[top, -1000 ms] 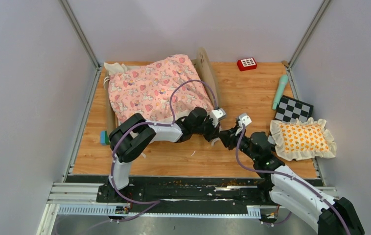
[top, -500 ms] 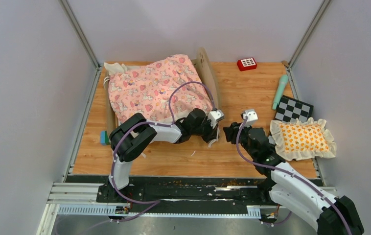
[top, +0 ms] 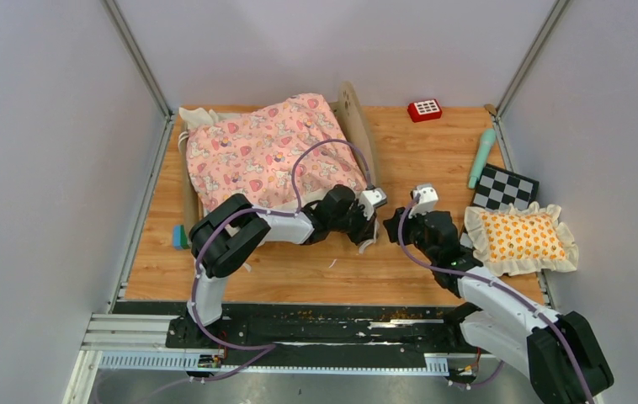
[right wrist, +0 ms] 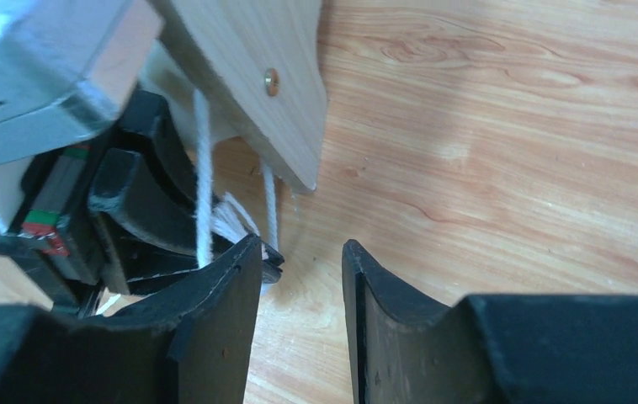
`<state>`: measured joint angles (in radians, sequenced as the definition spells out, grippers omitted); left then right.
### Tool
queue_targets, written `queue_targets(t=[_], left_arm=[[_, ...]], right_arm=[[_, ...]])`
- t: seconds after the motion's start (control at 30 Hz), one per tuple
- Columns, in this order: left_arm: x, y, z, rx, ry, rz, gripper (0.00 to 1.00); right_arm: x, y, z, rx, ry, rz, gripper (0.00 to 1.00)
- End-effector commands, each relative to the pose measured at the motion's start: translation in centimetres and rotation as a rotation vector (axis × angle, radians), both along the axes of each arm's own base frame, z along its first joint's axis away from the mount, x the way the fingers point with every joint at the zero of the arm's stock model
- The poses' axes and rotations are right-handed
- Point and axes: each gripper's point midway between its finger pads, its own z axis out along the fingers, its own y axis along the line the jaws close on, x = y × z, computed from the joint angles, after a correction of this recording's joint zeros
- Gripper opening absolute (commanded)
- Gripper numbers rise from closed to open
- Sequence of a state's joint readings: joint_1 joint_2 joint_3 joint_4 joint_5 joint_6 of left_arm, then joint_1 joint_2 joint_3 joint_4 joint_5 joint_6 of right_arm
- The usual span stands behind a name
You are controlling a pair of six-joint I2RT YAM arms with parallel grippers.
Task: Set up the pet bed
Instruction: Tie the ropes to the bed frame.
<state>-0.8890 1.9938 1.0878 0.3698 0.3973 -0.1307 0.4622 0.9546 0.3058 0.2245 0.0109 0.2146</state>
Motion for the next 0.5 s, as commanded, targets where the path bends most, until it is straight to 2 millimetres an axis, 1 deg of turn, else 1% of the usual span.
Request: queue_targets(t=[0.0,0.1,0.2,0.27,0.33,0.37,0.4,0.47], left_arm=[[0.6,-0.6,0.9,-0.020,-0.011,-0.019,0.00],[0.5,-0.5,0.9,-0.014,-0.016,-0.032,0.00],[0.5,-0.6,1.0,-0.013,-0.016,-0.041,0.00],[0.4,-0.6,1.1,-0.014,-0.015,-0.044,0.00],[0.4,-0.7,1.1,-0.014,-0.014,-0.047,0.00],[0.4,-0.7,1.2,-0.014,-0.014,-0.048,0.00],[0.4,-0.7,1.3,-0.014,-0.013,-0.047,0.00],[0.3,-0.7,1.3,-0.015,-0.010,-0.053,0.00]], right_arm=[[-0.1,1.6,2.6,0.007,-0.128,0.140,0.40],[-0.6,1.9,3.3,-0.040,-0.197,0.219,0.39],[-0.2,1.0,4.5,-0.039,-0.231,0.213,0.39],[0.2,0.4,4.7,-0.031,-0.201,0.225,0.40],[0.8,-0.3,4.7,-0.037,-0.161,0.260,0.37],[1.3,-0.9,4.8,-0.002,-0.130,0.242,0.36],[1.5,-1.0,5.2,0.069,-0.099,0.239,0.36],[1.7,-1.5,5.6,0.185,-0.075,0.279,0.36]])
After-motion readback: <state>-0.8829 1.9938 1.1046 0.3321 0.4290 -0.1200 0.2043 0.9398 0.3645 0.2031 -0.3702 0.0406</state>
